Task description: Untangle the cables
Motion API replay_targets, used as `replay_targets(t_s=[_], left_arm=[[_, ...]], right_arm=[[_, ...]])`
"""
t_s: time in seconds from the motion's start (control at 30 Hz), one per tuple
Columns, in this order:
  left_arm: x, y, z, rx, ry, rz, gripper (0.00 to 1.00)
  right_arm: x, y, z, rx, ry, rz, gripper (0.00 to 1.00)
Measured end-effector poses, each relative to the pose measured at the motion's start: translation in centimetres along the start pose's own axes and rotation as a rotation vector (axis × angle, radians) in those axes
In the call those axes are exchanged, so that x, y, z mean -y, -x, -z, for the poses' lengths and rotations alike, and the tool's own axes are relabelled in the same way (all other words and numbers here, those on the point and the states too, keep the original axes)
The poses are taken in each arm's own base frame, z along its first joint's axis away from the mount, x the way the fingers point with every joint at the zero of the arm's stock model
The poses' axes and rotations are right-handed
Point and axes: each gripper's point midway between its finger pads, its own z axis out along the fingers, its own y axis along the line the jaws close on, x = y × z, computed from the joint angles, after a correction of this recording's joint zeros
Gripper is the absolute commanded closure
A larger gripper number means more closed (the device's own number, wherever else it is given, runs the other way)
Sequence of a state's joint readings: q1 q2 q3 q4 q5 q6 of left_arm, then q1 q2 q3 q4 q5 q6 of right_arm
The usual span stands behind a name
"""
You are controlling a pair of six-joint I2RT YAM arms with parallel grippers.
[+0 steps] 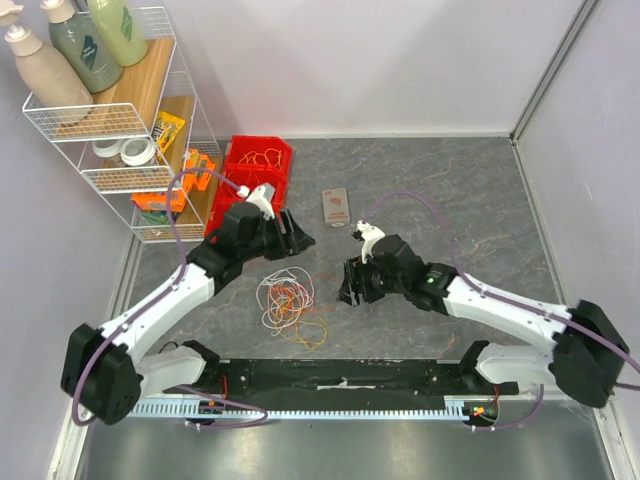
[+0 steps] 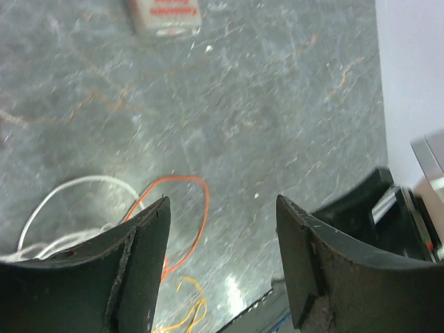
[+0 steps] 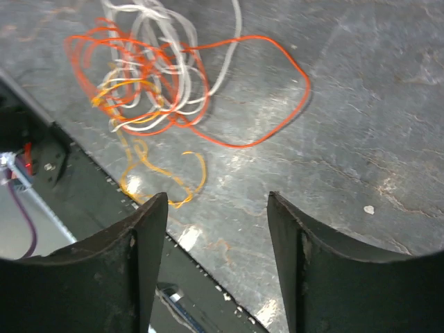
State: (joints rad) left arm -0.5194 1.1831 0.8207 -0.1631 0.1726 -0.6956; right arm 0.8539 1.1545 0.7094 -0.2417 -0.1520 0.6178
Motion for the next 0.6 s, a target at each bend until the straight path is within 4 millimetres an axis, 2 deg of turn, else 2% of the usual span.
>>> replay_targets(t_s=[0.07,0.17,0.27,0.43,0.57,0.6], left_arm=[[-0.6,-1.7,1.2,-0.028,-0.006,-0.008,0.30],[-2.1,-3.8,2.5,-0.062,0.013,-0.013,0.25],[-3.1,-5.3,3.4,-0.083,0.024,-0.020,0.29],[-3.5,-6.6,3.6,-0.112,0.014,-0.018,0.38],[-4.7,-8.8,2.9,-0.174,0.037,-0.010,0.43],[-5.1,-9.4,2.7,-0.192,0.048,-0.009,0.42]], right_arm=[[0.7,-0.5,-1.7,-0.019,-0.037,-0.034,0.37],[2.9,-1.4,-3.5,-0.045,-0.150,-0.089,0.37],[4.6,-1.8,-5.0,-0.061,-0.262,-0.121,0.38],[4.2,-1.8,-7.7,-0.078,-0.357,-0.102,0.41],[3.9,-1.9,-8.8,-0.074,-0.443,-0.055,0.42],[3.9,-1.8,-8.9,-0.074,-0.479,-0.033,0.45]])
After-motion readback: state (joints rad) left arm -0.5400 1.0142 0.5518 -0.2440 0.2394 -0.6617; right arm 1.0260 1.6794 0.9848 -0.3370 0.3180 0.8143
